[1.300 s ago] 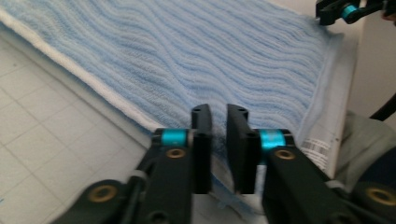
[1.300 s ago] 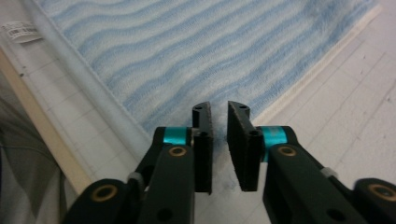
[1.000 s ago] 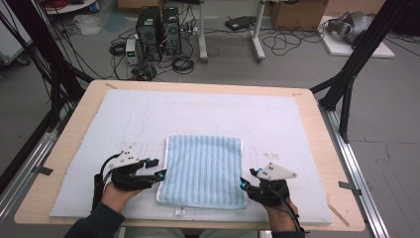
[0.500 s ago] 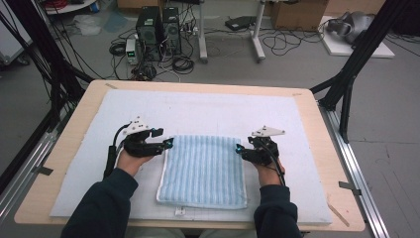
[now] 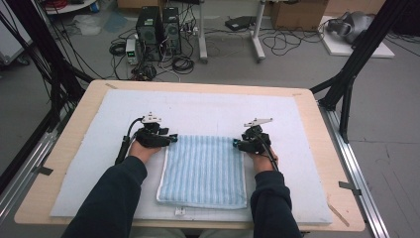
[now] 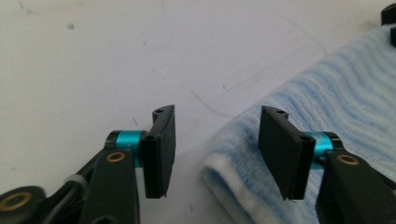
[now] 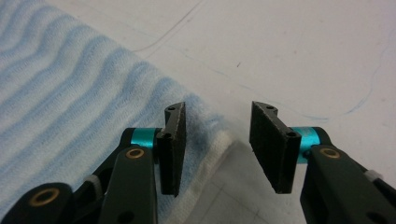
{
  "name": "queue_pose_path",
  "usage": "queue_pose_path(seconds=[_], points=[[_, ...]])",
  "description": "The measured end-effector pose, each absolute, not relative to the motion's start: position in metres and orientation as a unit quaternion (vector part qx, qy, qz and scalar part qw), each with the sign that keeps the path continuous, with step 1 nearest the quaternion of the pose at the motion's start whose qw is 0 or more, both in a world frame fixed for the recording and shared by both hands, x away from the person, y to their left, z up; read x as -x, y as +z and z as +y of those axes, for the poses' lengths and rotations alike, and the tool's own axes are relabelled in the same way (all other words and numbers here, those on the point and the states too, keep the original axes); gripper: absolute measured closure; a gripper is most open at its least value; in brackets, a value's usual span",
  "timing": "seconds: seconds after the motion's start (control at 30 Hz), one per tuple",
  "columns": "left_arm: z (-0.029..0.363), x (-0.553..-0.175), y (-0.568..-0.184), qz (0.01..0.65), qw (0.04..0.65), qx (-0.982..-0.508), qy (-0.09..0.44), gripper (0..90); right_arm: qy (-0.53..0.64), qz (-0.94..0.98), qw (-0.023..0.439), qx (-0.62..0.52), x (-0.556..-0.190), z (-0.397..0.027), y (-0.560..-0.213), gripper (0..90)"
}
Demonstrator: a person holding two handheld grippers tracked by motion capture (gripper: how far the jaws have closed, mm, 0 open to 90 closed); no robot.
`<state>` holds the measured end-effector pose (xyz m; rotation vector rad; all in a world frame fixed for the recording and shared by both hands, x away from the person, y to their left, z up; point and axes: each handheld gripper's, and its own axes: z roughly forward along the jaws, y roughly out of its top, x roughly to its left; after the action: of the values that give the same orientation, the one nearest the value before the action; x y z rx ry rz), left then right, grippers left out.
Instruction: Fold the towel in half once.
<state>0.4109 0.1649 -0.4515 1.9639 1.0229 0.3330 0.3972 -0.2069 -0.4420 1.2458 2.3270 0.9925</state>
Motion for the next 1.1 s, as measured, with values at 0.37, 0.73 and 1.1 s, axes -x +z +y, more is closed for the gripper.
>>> queue_pose_path(seconds=[0.37,0.73,1.1], points=[[0.164,-0.411,-0.449,0.405,0.443,-0.787,0.140,87.3,0.350,0.828,0.152,-0.411,-0.396,-0.203,-0.440,85.6],[0.165,-0.424,-0.439,0.417,0.482,-0.746,0.192,87.3,0.360,0.809,0.230,-0.404,-0.415,-0.196,-0.421,85.3],[0.179,-0.408,-0.425,0.417,0.507,-0.732,0.179,51.8,0.382,0.782,0.233,-0.434,-0.404,-0.208,-0.412,50.9]])
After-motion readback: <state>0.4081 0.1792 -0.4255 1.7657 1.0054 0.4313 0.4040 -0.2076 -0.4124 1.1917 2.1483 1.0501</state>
